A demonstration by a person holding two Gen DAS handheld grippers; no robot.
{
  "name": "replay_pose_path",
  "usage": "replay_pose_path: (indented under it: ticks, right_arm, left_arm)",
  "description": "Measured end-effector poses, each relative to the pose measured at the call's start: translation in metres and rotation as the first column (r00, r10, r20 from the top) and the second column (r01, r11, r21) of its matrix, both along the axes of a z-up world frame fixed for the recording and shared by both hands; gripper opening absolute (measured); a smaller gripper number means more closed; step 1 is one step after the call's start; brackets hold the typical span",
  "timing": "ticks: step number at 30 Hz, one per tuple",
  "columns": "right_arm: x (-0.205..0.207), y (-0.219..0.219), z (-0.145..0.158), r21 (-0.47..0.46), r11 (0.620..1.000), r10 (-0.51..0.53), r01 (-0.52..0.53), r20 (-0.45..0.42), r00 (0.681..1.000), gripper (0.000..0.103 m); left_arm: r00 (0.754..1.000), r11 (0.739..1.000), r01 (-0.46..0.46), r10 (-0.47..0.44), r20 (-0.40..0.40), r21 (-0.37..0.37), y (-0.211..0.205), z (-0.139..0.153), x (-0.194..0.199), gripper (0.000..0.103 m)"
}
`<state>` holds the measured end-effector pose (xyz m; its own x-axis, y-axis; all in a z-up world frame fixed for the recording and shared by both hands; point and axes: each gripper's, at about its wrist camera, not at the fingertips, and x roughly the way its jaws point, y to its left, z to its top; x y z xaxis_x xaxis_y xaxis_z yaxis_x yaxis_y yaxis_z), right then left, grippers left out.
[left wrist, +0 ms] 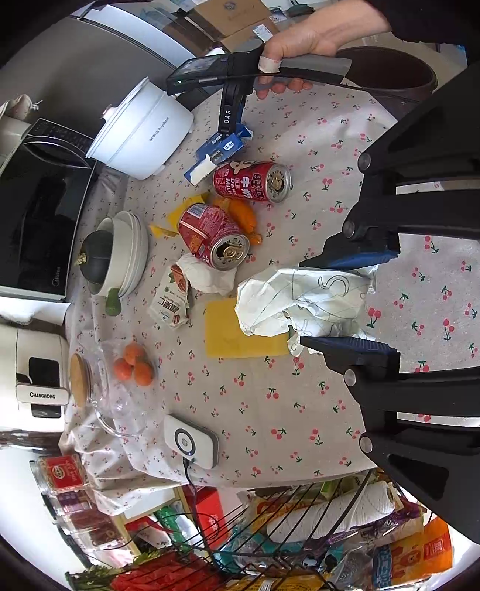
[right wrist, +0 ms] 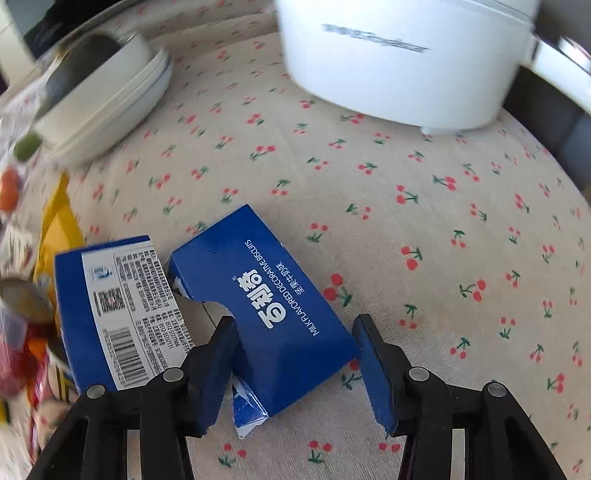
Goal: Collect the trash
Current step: 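Grasp the blue biscuit box with the right gripper while the left gripper holds the tissue, then carry the tissue and box over the bin and open the left gripper while the right gripper holds the box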
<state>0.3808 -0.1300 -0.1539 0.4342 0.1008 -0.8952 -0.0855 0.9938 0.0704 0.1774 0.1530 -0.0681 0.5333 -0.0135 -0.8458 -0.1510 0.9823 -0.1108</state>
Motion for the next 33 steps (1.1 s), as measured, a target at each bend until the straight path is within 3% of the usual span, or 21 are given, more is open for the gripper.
replay_pose_path:
  ticks: [4,14,22,28,33]
  right_arm:
    - [-0.013,-0.013,0.002,0.039,0.999,0.006,-0.005,-0.031,1.000,0.055]
    - [-0.087,-0.061,0.043,0.067,0.997,0.022,-0.023,0.013,1.000,0.056]
    - [-0.119,-0.091,0.032,0.074,0.996,-0.040,0.043,-0.035,0.999,0.073]
    - [-0.120,-0.079,0.017,-0.038,0.999,0.029,-0.029,-0.007,1.000,0.076]
    - [-0.109,-0.063,0.002,-0.163,0.978,0.135,-0.132,0.012,0.991,0.076]
  left_arm:
    - [1.000,1.000,0.017,-0.017,-0.003,0.019,-0.009,-0.001,0.002,0.033]
    - [0.999,0.999,0.036,-0.037,0.023,0.017,-0.025,0.010,-0.010,0.033]
    - [0.998,0.999,0.046,-0.046,0.032,-0.005,-0.039,0.015,-0.021,0.033]
    - [0.998,0.998,0.065,-0.066,0.019,0.015,-0.047,0.011,-0.023,0.033]
    - [0.997,0.996,0.080,-0.079,-0.007,0.038,-0.051,0.003,-0.020,0.033]
